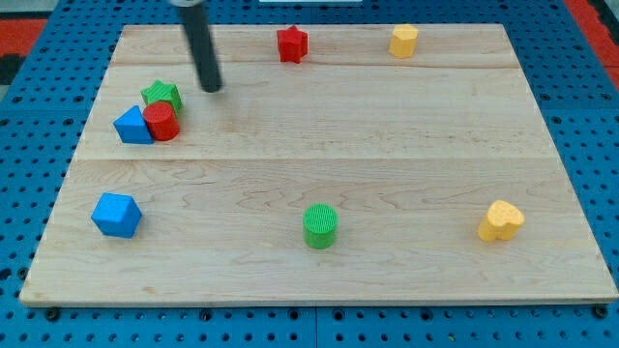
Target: Move the red star closer to the red circle
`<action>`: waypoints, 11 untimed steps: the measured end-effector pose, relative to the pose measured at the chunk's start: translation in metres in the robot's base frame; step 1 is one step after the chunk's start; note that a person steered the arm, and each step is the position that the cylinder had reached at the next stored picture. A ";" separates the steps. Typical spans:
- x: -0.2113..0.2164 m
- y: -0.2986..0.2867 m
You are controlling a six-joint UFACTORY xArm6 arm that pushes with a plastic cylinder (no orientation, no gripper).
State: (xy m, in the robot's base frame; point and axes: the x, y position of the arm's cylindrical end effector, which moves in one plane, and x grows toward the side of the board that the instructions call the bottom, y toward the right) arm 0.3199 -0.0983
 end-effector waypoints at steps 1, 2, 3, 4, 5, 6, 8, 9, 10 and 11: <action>-0.021 0.056; -0.053 0.099; -0.094 0.112; -0.119 0.089; -0.095 0.058; -0.046 0.067; 0.018 0.004; 0.042 0.000; 0.062 0.029; 0.083 0.031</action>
